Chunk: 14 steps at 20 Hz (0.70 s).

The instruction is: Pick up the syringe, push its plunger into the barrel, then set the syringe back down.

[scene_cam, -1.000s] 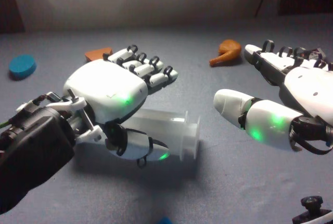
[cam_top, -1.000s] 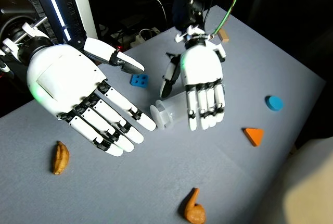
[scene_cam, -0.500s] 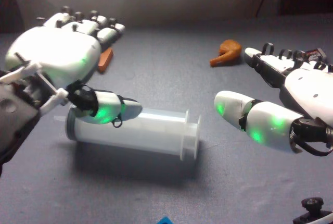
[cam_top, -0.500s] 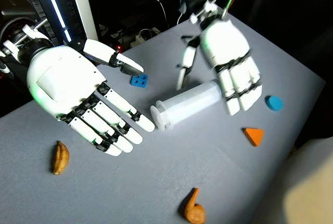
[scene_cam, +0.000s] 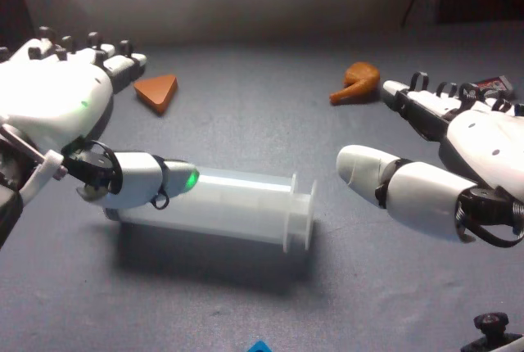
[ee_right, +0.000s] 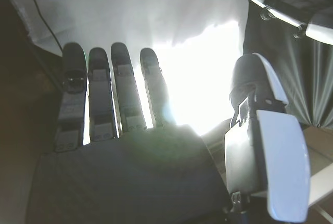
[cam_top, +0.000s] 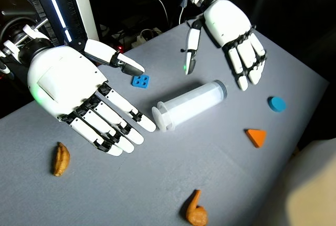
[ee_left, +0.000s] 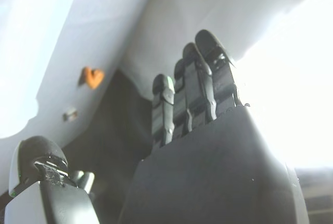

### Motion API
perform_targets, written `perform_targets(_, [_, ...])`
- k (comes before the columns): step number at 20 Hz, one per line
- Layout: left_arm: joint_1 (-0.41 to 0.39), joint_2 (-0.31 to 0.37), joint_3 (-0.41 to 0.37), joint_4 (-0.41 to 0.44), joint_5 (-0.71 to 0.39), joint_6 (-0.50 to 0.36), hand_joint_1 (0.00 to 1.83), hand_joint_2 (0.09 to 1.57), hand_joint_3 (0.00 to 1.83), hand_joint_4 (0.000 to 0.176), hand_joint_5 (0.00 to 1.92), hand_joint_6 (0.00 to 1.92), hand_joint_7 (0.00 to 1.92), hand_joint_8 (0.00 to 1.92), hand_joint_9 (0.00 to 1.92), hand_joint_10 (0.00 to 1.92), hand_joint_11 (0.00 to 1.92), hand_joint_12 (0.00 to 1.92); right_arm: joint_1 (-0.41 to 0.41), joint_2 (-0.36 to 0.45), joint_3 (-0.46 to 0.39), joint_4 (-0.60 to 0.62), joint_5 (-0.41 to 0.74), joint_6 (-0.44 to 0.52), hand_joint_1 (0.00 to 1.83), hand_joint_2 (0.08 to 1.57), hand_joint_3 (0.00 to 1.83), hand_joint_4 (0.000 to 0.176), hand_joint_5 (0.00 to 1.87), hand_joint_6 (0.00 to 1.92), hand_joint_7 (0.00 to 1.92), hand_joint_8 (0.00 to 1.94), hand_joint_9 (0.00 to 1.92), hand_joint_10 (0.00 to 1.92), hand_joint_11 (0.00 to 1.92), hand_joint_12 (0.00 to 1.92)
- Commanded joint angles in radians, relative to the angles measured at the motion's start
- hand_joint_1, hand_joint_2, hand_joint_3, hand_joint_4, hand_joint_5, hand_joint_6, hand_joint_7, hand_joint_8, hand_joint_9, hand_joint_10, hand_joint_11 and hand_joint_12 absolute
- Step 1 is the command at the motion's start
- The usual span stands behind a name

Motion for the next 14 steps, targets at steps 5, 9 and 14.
perform_targets(5, [-0.048, -0.002, -0.005, 0.054, -0.063, 0.001, 0.42, 1.18, 0.0, 0.0, 0.78, 0.63, 0.65, 1.1, 0.68, 1.3, 0.67, 1.41, 0.002, -0.001, 0.0, -0.09, 0.045, -0.015, 0.27, 1.23, 0.01, 0.0, 0.54, 1.21, 0.65, 1.37, 0.64, 1.67, 0.66, 1.85])
perform_targets(9, [-0.063, 0.0, -0.004, 0.05, -0.053, 0.009, 0.47, 1.22, 0.0, 0.0, 0.95, 1.91, 1.08, 1.92, 1.12, 1.92, 1.12, 1.92, -0.029, -0.004, 0.0, -0.159, 0.039, -0.011, 0.47, 1.28, 0.0, 0.0, 0.87, 1.92, 1.14, 1.94, 1.41, 1.92, 1.68, 1.92])
perform_targets(14, [-0.068, 0.001, -0.005, 0.05, -0.043, 0.016, 0.49, 1.37, 0.0, 0.132, 1.41, 1.92, 1.52, 1.92, 1.58, 1.92, 1.68, 1.92, -0.026, -0.005, 0.0, -0.159, 0.044, -0.006, 0.49, 1.5, 0.01, 0.176, 1.38, 1.92, 1.53, 1.94, 1.71, 1.92, 1.9, 1.92])
